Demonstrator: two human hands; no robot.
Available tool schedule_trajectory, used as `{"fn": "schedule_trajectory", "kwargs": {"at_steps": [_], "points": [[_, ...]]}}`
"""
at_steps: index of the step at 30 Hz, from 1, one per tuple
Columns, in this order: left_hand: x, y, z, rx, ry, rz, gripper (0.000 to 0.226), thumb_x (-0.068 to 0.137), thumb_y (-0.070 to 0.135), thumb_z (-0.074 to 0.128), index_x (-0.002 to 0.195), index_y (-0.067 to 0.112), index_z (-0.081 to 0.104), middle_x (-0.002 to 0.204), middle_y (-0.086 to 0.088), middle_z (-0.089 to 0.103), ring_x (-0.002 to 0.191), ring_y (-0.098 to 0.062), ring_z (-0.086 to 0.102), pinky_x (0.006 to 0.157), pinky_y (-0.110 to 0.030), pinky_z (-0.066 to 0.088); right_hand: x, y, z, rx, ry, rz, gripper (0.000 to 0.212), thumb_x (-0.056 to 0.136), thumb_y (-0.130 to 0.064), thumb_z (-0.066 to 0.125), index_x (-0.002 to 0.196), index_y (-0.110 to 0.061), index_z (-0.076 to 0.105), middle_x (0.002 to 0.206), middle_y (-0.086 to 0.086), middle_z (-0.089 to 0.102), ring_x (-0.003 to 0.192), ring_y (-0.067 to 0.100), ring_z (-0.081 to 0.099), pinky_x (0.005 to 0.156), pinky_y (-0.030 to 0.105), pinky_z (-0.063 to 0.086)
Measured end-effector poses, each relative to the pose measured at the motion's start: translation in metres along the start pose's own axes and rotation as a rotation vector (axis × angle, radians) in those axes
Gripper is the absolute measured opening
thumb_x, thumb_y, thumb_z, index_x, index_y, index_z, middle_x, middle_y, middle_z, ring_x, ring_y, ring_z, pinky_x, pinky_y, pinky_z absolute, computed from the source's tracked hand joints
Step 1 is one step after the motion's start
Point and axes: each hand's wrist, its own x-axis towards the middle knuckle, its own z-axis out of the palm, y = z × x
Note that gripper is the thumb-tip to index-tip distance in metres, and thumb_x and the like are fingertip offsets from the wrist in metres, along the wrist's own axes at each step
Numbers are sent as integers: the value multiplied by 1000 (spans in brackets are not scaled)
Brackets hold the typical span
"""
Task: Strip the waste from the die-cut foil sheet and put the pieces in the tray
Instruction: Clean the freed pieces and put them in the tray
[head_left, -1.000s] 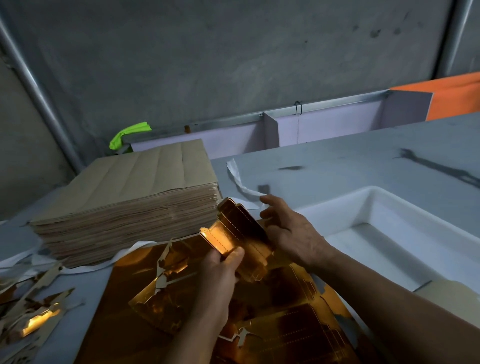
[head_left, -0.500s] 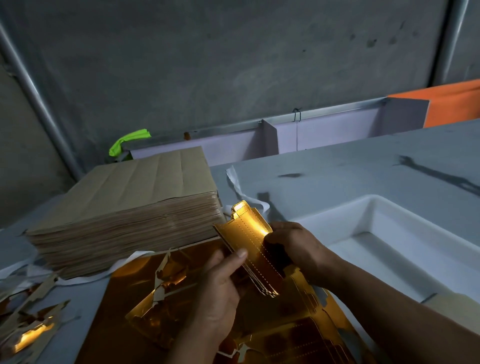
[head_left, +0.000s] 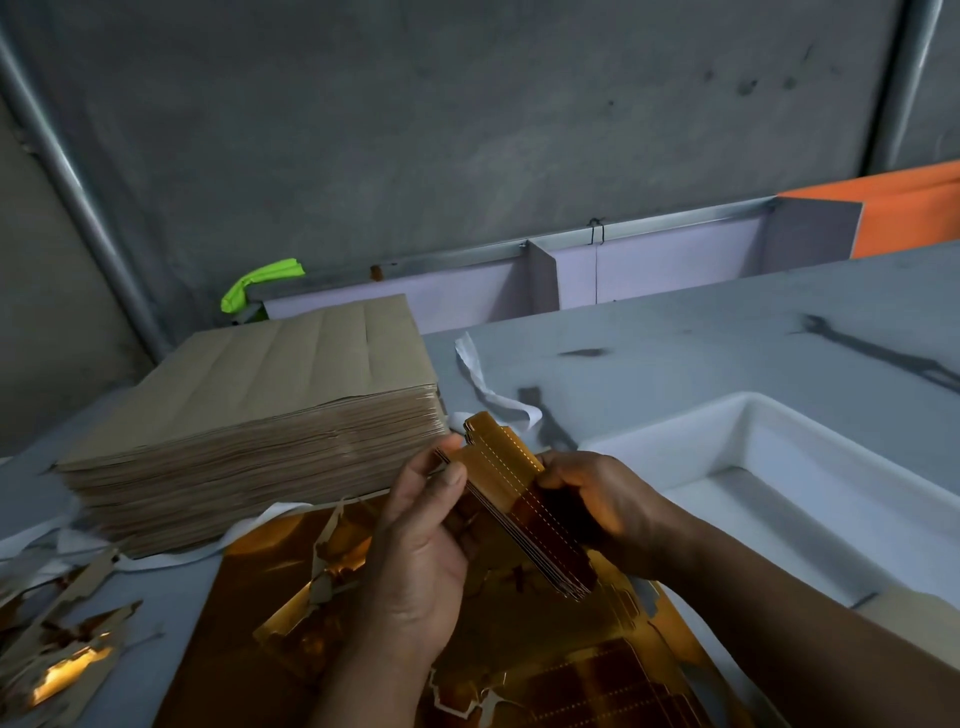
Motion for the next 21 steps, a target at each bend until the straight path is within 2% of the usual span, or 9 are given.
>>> {"fn": "schedule_trajectory", "kwargs": {"at_steps": [2,5,10,12,17,20,21], "points": [[0,1,0,14,12,3,34,71,29,78,104,33,71,108,-4,71,98,-24,64,78,-41,51,0,-1,1,20,-6,3,34,98,-12,43,125,3,58,103,22,60,95,34,58,87,41,43],[1,3,0,28,28,6,28,74,29,70,102,33,72,109,-4,71,102,-26,62,80,-43,51,0,1,0,30,-5,3,35,97,-13,44,125,4,58,104,25,60,93,34,58,86,41,43],[0,6,2,64,27,1,26,74,29,69,100,33,73,108,-4,71,100,-24,64,72,-37,56,-1,2,0,-1,-21,-26,36,96,-15,46,123,3,60,114,34,61,95,36,60,92,47,45],[0,6,2,83,27,7,24,76,29,67,99,34,73,107,-3,72,98,-23,65,70,-36,55,1,4,-2,1,-35,-32,35,96,-16,45,122,1,61,113,32,62,96,36,62,92,48,47],[-1,6,0,100,44,8,27,77,27,66,101,34,74,107,-2,72,93,-18,69,72,-37,56,1,3,-3,24,-69,-75,31,98,-10,43,119,2,61,103,28,64,89,34,63,76,38,48],[-2,6,-3,111,100,-1,32,79,25,63,108,34,72,109,-2,73,95,-19,70,72,-36,55,2,2,-1,-76,-65,-125,19,101,-12,44,108,-7,61,101,20,67,92,31,67,77,38,49],[-2,5,-4,119,119,-1,35,78,27,63,112,33,71,109,-1,73,96,-18,70,71,-34,55,2,2,1,-113,-67,-144,15,102,-13,44,103,-10,59,97,16,66,88,27,67,76,37,49]]}}
